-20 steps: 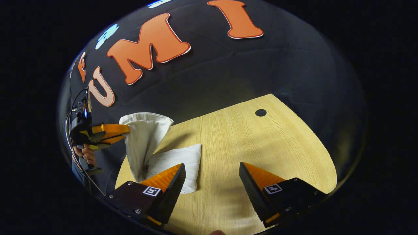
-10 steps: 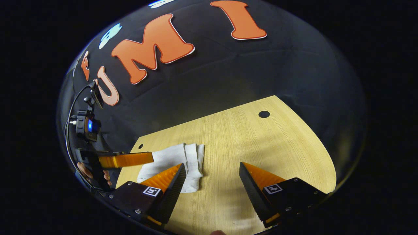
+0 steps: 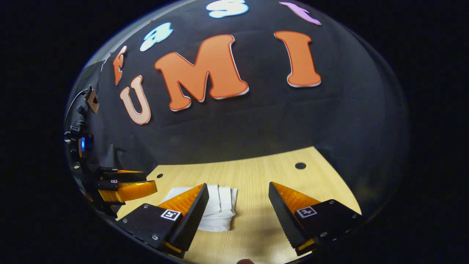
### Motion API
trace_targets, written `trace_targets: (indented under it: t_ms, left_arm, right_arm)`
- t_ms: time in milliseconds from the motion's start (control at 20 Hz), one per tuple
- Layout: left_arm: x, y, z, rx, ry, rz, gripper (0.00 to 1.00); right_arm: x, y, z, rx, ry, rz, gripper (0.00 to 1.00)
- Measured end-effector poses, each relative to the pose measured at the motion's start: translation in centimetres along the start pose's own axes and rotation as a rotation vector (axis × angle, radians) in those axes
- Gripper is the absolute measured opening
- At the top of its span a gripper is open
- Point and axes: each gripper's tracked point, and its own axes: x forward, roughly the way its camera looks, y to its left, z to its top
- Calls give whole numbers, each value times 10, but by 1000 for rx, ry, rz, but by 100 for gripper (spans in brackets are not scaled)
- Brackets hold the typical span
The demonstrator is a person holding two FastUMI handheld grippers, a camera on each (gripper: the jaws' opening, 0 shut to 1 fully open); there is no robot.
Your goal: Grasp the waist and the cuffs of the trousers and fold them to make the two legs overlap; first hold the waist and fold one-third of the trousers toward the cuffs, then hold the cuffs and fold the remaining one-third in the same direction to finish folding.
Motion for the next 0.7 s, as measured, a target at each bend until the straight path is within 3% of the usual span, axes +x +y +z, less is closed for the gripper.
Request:
trace_targets:
  t_ms: [400, 700]
  left_arm:
    - [-104, 86, 55, 178, -329, 260, 100]
    - [-184, 112, 72, 181, -545, 301, 100]
  right_arm:
    - [-30, 71, 63, -134, -240, -6, 98]
    - [-55, 113, 71, -119, -290, -14, 98]
